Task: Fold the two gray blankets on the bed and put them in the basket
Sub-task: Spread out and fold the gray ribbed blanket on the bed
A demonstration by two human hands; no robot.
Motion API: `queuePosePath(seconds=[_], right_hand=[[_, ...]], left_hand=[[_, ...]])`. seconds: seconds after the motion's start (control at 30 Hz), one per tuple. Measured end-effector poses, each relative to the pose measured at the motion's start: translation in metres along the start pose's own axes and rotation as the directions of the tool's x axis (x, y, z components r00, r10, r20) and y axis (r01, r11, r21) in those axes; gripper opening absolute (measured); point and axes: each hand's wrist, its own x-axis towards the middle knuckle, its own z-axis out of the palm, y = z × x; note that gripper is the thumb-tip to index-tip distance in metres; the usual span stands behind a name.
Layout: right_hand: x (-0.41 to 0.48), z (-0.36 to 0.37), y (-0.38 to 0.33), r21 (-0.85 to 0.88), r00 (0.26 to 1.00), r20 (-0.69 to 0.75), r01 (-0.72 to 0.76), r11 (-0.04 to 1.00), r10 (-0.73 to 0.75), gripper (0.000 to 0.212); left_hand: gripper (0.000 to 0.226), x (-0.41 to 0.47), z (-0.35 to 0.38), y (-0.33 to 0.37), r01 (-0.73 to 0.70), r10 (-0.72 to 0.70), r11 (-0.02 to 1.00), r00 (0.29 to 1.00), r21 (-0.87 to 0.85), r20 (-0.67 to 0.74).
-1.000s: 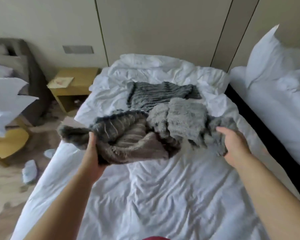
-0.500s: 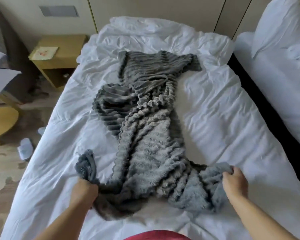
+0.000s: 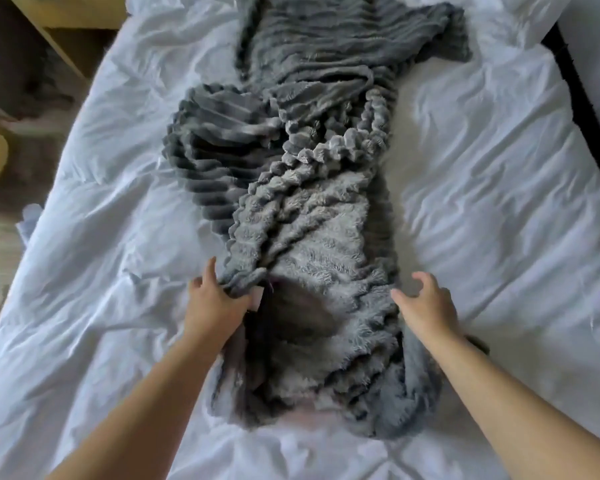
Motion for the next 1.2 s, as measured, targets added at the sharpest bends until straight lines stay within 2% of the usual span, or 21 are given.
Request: queuePosePath(seconds=[0.07, 0.13, 0.2, 0.33, 0.43, 0.47, 0.53, 0.6, 0.63, 0.67, 0.73, 0.8, 0.87, 0.93, 0.97, 1.0, 1.03, 1.07, 1.1, 1.13, 1.2], right_hand=[[0.026, 0.029, -0.022, -0.067, 0.98, 0.197, 0.054, 0.996, -0.04, 0.091], [0.042, 0.064, -0.029, -0.193, 0.92, 0.387, 0.141, 0.971, -0.057, 0.1], [0.047, 0.091, -0.03, -0.371, 0.898, 0.438, 0.216, 0.903, -0.035, 0.078], [0.041, 0.102, -0.043, -0.517, 0.943, 0.334, 0.199, 0.832, -0.019, 0.054], [0.012, 0.082, -0.058, -0.437, 0.985, 0.075, 0.171, 0.883, -0.154, 0.052], [-0.004, 0.074, -0.06, -0.315, 0.966, -0.072, 0.215, 0.924, -0.25, 0.048], [-0.04, 0.059, -0.065, -0.116, 0.884, -0.294, 0.345, 0.932, -0.363, 0.036], [-0.074, 0.048, -0.065, -0.162, 0.87, -0.232, 0.406, 0.899, -0.435, 0.041], [-0.09, 0.046, -0.064, -0.222, 0.896, -0.056, 0.419, 0.88, -0.441, 0.056], [-0.105, 0.044, -0.065, -0.271, 0.891, 0.174, 0.453, 0.849, -0.419, 0.076], [-0.127, 0.041, -0.07, -0.295, 0.781, 0.524, 0.54, 0.788, -0.339, 0.111], [-0.14, 0.031, -0.077, -0.27, 0.708, 0.614, 0.603, 0.751, -0.348, 0.118], [-0.144, 0.006, -0.086, -0.04, 0.772, 0.441, 0.527, 0.849, -0.458, 0.094], [-0.145, -0.032, -0.094, 0.302, 0.903, 0.07, 0.387, 0.871, -0.425, 0.051], [-0.14, -0.053, -0.096, 0.508, 0.94, -0.06, 0.319, 0.8, -0.336, 0.038], [-0.132, -0.076, -0.098, 0.74, 0.976, -0.074, 0.193, 0.645, -0.207, 0.03], [-0.126, -0.101, -0.098, 0.916, 0.995, 0.017, 0.025, 0.401, -0.102, 0.023], [-0.119, -0.124, -0.094, 0.981, 0.994, 0.094, -0.083, 0.177, -0.056, 0.018], [-0.114, -0.145, -0.085, 0.992, 0.993, 0.117, -0.115, 0.051, -0.034, 0.016], [-0.107, -0.161, -0.077, 0.995, 0.995, 0.103, -0.103, 0.004, 0.012, 0.016], [-0.099, -0.182, -0.058, 0.998, 0.994, 0.052, -0.049, -0.034, 0.094, 0.021]], left_hand=[[0.112, 0.03, 0.026, 0.014, -0.051, 0.045, 0.994, 0.996, 0.093, 0.072], [0.113, 0.05, 0.057, 0.012, -0.093, 0.039, 0.972, 0.969, 0.214, 0.242], [0.102, 0.057, 0.085, 0.0, -0.16, 0.0, 0.914, 0.919, 0.373, 0.394], [0.079, 0.053, 0.092, -0.008, -0.147, 0.008, 0.925, 0.929, 0.35, 0.37], [0.074, 0.029, 0.071, -0.003, -0.122, 0.089, 0.985, 0.964, 0.119, 0.251], [0.072, 0.014, 0.063, -0.001, -0.093, 0.098, 0.995, 0.986, -0.041, 0.136], [0.062, -0.014, 0.048, 0.002, 0.023, -0.06, 0.911, 0.995, -0.412, -0.077], [0.045, -0.032, 0.032, 0.011, 0.223, -0.296, 0.696, 0.955, -0.682, 0.01], [0.036, -0.039, 0.026, 0.017, 0.311, -0.327, 0.565, 0.935, -0.764, 0.139], [0.026, -0.046, 0.019, 0.026, 0.363, -0.288, 0.479, 0.925, -0.799, 0.248], [0.016, -0.065, 0.001, 0.052, 0.315, -0.107, 0.497, 0.947, -0.808, 0.303], [0.018, -0.088, -0.02, 0.083, 0.135, 0.174, 0.554, 0.946, -0.822, 0.273], [0.019, -0.112, -0.044, 0.116, -0.02, 0.479, 0.546, 0.827, -0.838, 0.293], [0.038, -0.128, -0.065, 0.144, -0.111, 0.658, 0.507, 0.691, -0.855, 0.3], [0.051, -0.131, -0.073, 0.156, -0.164, 0.68, 0.477, 0.692, -0.864, 0.243], [0.062, -0.131, -0.08, 0.165, -0.248, 0.666, 0.454, 0.732, -0.856, 0.142], [0.07, -0.129, -0.084, 0.171, -0.362, 0.632, 0.461, 0.775, -0.81, 0.014], [0.073, -0.125, -0.083, 0.173, -0.476, 0.606, 0.51, 0.79, -0.716, -0.093], [0.074, -0.118, -0.077, 0.171, -0.548, 0.6, 0.585, 0.788, -0.598, -0.135], [0.077, -0.11, -0.066, 0.166, -0.555, 0.596, 0.672, 0.798, -0.489, -0.088], [0.092, -0.097, -0.027, 0.147, -0.404, 0.476, 0.85, 0.863, -0.337, 0.166]])
